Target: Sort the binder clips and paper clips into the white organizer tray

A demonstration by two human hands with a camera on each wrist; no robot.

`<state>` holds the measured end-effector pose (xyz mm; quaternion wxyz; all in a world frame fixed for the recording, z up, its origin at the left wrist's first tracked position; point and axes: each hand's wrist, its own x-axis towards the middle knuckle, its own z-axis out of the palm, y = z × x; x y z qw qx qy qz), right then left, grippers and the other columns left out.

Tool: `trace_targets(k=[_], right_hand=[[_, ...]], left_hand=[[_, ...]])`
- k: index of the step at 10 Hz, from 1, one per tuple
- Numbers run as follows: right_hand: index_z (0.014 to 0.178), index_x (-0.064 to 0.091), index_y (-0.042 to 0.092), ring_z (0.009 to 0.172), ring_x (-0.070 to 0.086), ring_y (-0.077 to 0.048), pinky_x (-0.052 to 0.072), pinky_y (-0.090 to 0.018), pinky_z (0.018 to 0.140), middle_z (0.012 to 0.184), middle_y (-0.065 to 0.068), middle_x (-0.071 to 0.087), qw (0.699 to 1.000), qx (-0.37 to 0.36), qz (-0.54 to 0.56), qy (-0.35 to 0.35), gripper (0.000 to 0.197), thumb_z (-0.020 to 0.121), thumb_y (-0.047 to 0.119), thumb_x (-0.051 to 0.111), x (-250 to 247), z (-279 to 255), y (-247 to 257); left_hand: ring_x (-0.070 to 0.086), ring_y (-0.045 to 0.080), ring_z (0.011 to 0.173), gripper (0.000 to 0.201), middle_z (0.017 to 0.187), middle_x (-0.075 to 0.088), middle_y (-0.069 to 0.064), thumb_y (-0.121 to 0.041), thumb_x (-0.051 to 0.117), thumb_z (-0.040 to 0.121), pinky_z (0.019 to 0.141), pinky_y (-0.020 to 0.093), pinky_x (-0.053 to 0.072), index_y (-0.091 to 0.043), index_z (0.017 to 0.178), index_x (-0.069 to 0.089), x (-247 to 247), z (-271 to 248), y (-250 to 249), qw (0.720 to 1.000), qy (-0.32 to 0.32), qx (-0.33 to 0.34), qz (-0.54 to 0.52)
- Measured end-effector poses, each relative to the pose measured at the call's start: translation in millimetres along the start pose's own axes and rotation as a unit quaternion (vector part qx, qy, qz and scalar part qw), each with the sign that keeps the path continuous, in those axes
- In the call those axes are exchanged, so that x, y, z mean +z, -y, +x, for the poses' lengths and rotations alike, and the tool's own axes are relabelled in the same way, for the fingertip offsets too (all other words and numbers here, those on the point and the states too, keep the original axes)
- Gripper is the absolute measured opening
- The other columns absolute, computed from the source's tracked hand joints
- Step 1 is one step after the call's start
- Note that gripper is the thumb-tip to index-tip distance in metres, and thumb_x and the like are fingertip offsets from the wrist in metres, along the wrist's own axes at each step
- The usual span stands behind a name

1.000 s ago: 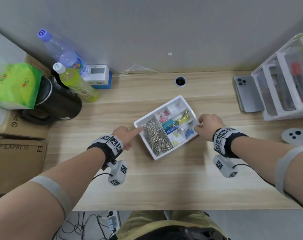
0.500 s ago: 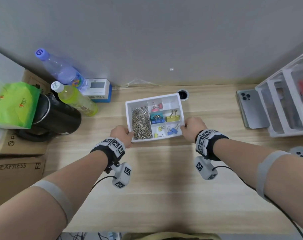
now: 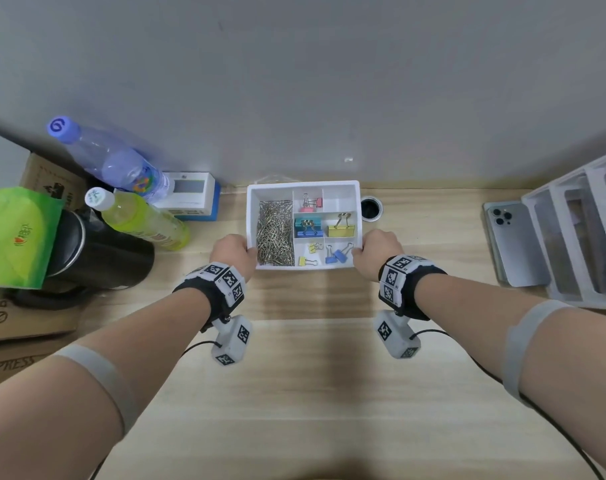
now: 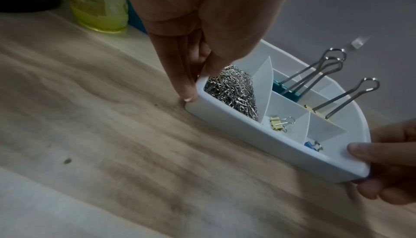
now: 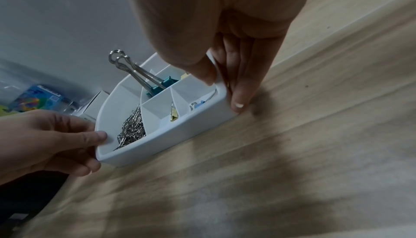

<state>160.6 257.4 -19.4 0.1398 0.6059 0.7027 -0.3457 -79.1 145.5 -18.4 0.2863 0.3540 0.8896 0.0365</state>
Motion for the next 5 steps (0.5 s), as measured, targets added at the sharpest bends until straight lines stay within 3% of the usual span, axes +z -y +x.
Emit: trace_targets(k=[1, 2, 3, 4, 5], right_hand=[[0.076, 0.057, 0.009, 0.066, 0.056, -0.023, 0.046, -0.029, 0.06, 0.083, -0.009, 0.058, 1.0, 0.01, 0.0, -0.001, 0.022, 0.092, 0.024, 0.056, -3, 5, 3], [0.071, 0.053, 0.011, 0.063, 0.055, -0.021, 0.045, -0.028, 0.058, 0.079, -0.007, 0.056, 1.0, 0.017, 0.001, -0.005, 0.024, 0.092, 0.023, 0.057, -7, 5, 5], [0.074, 0.053, 0.01, 0.063, 0.054, -0.021, 0.043, -0.028, 0.058, 0.082, -0.009, 0.057, 1.0, 0.012, -0.005, -0.005, 0.025, 0.094, 0.024, 0.056, -5, 3, 4], [0.072, 0.05, 0.01, 0.061, 0.051, -0.021, 0.04, -0.027, 0.055, 0.085, -0.011, 0.057, 1.0, 0.007, -0.003, 0.013, 0.031, 0.097, 0.029, 0.053, -6, -2, 2], [0.075, 0.053, 0.008, 0.058, 0.049, -0.021, 0.039, -0.026, 0.052, 0.08, -0.01, 0.057, 1.0, -0.003, 0.03, 0.004, 0.038, 0.099, 0.036, 0.046, -14, -13, 0]], left_hand=[[0.055, 0.025, 0.065, 0.041, 0.06, 0.051, 0.003, -0.022, 0.058, 0.094, 0.059, 0.029, 0.039, -0.015, 0.057, 0.042, -2, 6, -5, 1.0, -0.001, 0.01, 0.008], [0.07, 0.027, 0.071, 0.039, 0.068, 0.065, 0.01, -0.024, 0.059, 0.094, 0.057, 0.028, 0.045, -0.015, 0.058, 0.046, -2, 11, -3, 1.0, 0.018, 0.009, -0.008], [0.069, 0.026, 0.069, 0.041, 0.064, 0.063, 0.009, -0.025, 0.058, 0.095, 0.054, 0.027, 0.044, -0.012, 0.057, 0.05, -5, 10, -3, 0.999, 0.035, 0.012, 0.006], [0.066, 0.025, 0.068, 0.038, 0.068, 0.065, 0.007, -0.033, 0.057, 0.096, 0.056, 0.027, 0.047, -0.008, 0.066, 0.059, -16, 7, -8, 0.996, 0.077, 0.006, 0.05], [0.073, 0.03, 0.076, 0.045, 0.067, 0.066, 0.009, -0.046, 0.05, 0.095, 0.063, 0.033, 0.053, -0.009, 0.071, 0.057, -21, 7, -4, 0.995, 0.095, 0.006, 0.042]])
